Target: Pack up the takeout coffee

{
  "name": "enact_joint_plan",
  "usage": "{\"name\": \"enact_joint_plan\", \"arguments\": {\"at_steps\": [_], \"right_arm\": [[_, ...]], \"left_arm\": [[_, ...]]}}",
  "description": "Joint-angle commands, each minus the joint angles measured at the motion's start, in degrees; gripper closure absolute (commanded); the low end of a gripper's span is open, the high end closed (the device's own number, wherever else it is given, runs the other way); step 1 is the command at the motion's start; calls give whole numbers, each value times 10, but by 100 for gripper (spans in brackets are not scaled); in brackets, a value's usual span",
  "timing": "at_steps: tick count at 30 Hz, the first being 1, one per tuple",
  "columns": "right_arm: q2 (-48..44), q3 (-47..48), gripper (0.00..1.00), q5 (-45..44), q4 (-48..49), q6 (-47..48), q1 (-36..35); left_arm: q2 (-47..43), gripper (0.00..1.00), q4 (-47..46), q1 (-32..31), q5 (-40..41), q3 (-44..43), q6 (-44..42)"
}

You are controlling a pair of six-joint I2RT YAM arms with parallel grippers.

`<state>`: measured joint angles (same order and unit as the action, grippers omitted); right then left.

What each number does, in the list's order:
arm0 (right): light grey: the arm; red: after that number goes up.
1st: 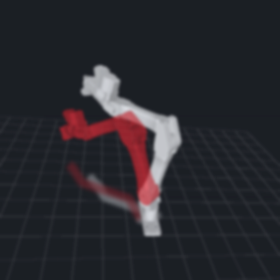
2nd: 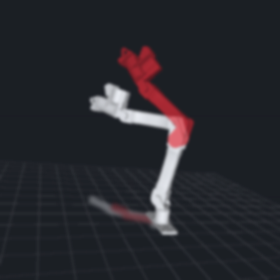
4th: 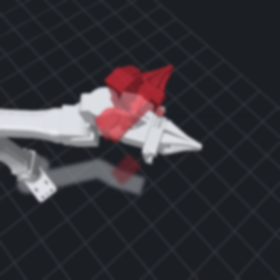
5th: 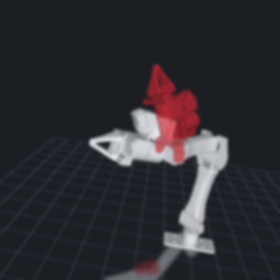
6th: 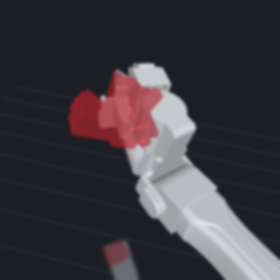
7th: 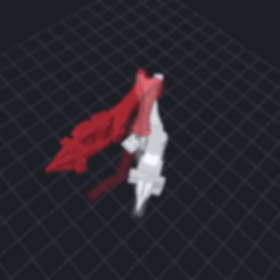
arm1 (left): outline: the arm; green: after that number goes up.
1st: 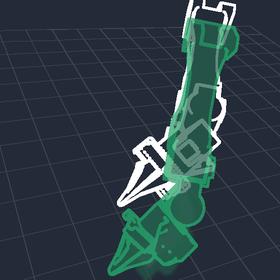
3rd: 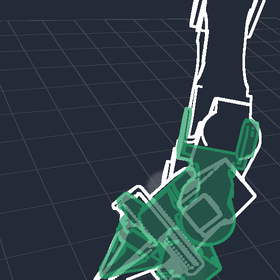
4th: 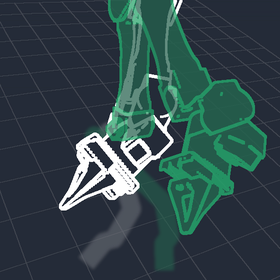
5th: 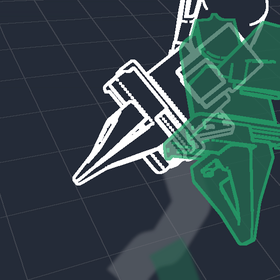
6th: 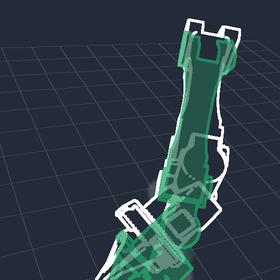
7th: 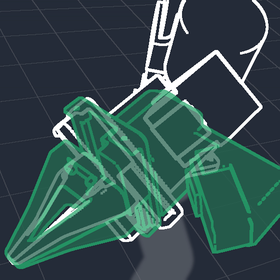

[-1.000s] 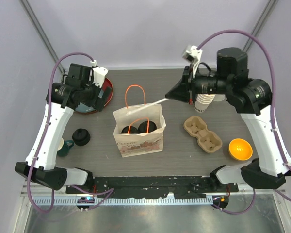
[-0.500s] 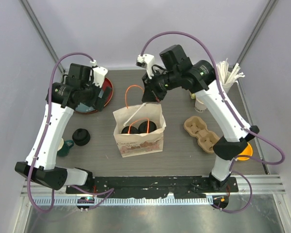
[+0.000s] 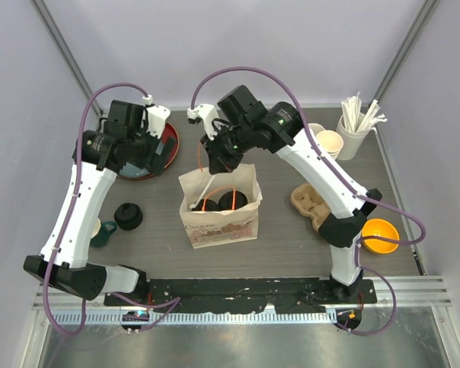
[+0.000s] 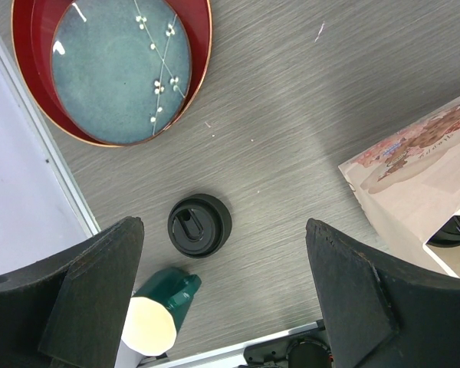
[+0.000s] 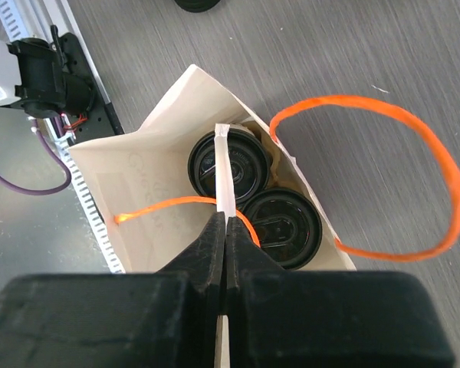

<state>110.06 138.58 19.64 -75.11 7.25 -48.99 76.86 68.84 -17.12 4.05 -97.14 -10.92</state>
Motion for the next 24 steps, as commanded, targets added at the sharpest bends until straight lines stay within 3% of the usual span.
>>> {"name": "enact_joint_plan", "arguments": {"at_steps": [1, 5, 7, 8, 11, 15, 20, 24], "right_arm": [[2, 14, 93, -17, 27, -2, -8], [7, 10, 82, -17, 37, -2, -15], [4, 11, 67, -15, 42, 0, -15], [0, 8, 46, -16, 45, 1, -15], [-25, 0, 16, -21, 79, -3, -14], [-72, -21, 13, -35, 129, -11, -14], [-163, -85, 12, -176, 193, -26, 20], [-292, -199, 12, -188, 264, -64, 163]], "left_arm": [[-10, 9, -12, 2, 3, 1, 1], [-10, 9, -12, 2, 3, 3, 0], [-10, 9, -12, 2, 2, 4, -2], [-10, 9, -13, 2, 2, 4, -2], [-10, 9, -12, 2, 0, 6, -3], [-10, 9, -12, 2, 0, 6, -3], [-12, 9, -13, 2, 1, 8, -5], [-12, 9, -16, 2, 2, 10, -4]]}}
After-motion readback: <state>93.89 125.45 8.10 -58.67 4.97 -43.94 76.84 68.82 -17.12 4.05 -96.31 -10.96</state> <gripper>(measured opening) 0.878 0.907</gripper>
